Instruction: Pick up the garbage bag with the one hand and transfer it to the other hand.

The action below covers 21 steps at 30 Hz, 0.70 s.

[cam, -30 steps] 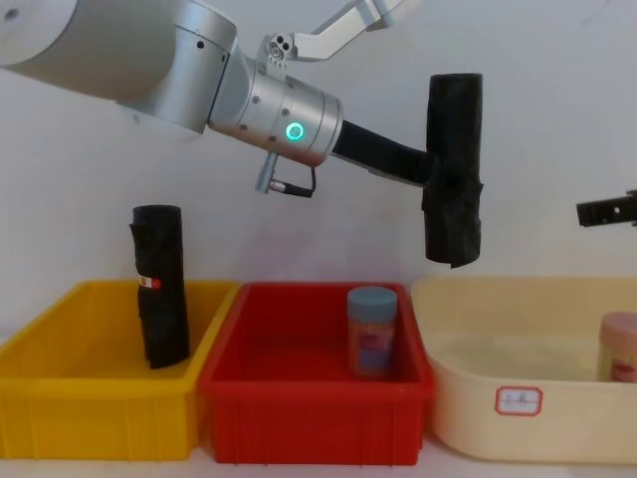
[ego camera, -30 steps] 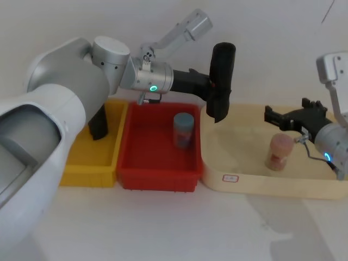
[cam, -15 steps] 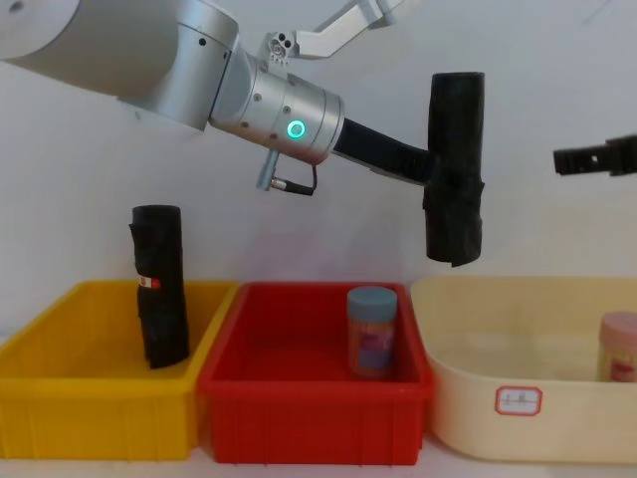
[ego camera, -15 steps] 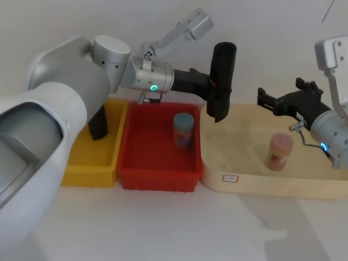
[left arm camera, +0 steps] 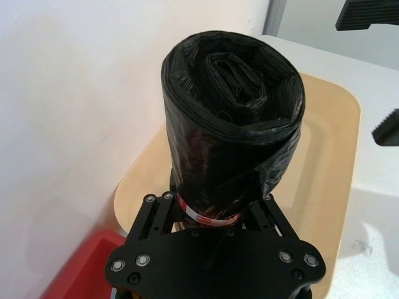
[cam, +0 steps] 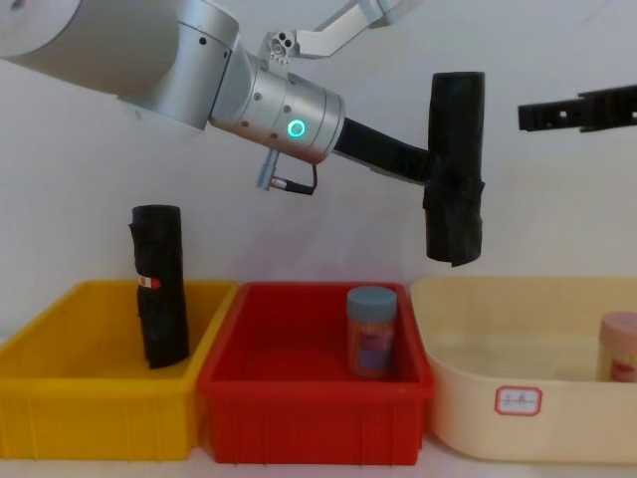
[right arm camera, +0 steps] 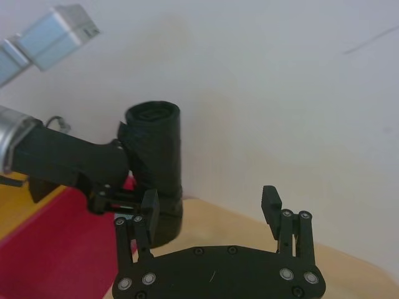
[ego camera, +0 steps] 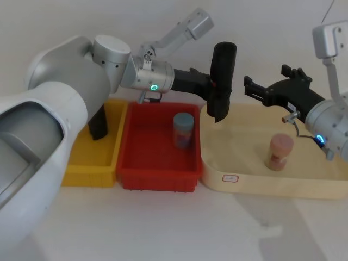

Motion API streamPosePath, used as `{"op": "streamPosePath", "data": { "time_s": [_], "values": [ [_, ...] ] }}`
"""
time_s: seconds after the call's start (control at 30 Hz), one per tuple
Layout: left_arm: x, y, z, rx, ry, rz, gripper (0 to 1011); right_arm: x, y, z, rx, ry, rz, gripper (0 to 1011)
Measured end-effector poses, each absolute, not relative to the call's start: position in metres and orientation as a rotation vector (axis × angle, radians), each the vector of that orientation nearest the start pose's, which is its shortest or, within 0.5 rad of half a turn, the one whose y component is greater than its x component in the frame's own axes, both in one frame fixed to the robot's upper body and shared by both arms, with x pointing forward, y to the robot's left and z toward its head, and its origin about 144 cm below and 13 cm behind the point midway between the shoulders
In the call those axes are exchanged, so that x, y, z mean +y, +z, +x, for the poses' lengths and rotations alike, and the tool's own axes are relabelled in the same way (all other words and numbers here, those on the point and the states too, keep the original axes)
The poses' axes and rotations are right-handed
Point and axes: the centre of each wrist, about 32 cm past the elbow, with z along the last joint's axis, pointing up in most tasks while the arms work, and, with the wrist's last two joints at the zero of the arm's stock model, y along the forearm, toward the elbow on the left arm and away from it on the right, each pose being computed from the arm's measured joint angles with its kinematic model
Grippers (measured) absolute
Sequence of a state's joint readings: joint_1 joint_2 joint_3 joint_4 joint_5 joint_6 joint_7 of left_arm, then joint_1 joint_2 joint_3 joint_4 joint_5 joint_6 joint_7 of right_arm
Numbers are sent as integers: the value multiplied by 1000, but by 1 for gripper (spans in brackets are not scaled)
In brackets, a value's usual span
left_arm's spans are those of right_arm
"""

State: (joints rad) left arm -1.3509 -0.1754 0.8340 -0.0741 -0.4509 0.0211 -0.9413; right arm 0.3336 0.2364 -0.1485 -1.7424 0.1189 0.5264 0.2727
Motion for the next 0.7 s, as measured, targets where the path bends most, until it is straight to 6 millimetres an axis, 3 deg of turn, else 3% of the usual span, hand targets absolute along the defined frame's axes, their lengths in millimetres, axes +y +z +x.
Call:
{"op": "streamPosePath", "data": {
  "time_s": [0.7],
  "values": [
    [103, 1328, 716, 27, 367, 382, 411, -221, 1311, 538, -89, -1115, -172, 1002]
  ]
}}
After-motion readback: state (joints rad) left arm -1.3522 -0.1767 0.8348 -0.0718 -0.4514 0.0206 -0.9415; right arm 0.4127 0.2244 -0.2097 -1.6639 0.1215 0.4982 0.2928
